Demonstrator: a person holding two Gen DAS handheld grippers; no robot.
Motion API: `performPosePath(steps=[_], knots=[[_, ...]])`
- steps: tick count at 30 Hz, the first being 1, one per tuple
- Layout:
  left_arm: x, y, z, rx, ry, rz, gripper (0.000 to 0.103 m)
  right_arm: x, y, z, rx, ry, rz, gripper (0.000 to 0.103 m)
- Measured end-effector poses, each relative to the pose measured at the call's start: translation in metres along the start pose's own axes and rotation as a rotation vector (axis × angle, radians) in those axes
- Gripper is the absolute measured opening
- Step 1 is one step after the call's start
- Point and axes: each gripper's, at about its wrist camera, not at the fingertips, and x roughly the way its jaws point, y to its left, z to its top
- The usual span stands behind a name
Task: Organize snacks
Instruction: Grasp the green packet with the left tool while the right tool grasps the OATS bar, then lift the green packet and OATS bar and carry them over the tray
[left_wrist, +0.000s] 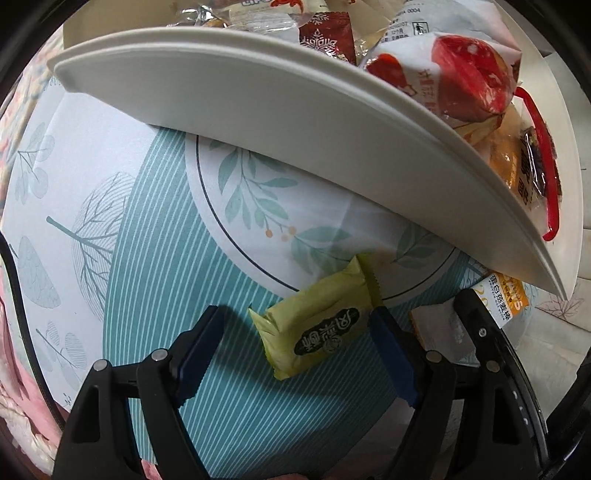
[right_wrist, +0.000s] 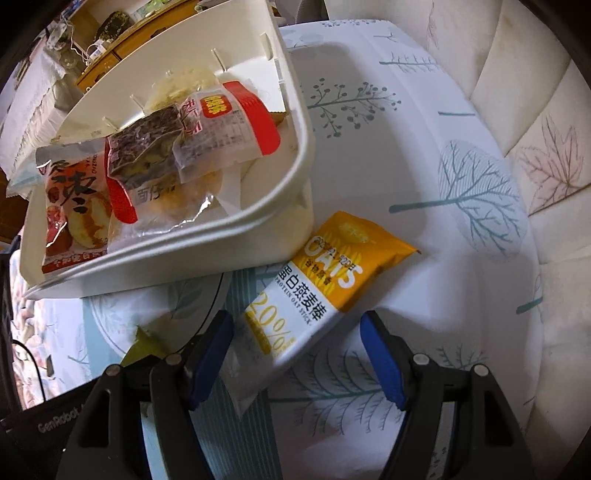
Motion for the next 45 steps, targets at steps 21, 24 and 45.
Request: performPosePath(steps=[21, 24, 45], knots=[[0.000, 0.008, -0.024, -0.060, 0.068, -0.028, 0.050, -0.001, -0.001, -0.013, -0.032, 0.058, -0.047, 0.042], [0.001, 0.012, -0.028, -0.064, 0.093, -0.022, 0.050, -0.001, -0.013, -0.019, 0.010, 0.100, -0.022, 0.041], [-0.042, 0.097, -0.030, 0.017, 0.194, 0.044, 0.049, -0.006, -0.012, -0.101, 0.257, 0.352, 0.120, 0.039]])
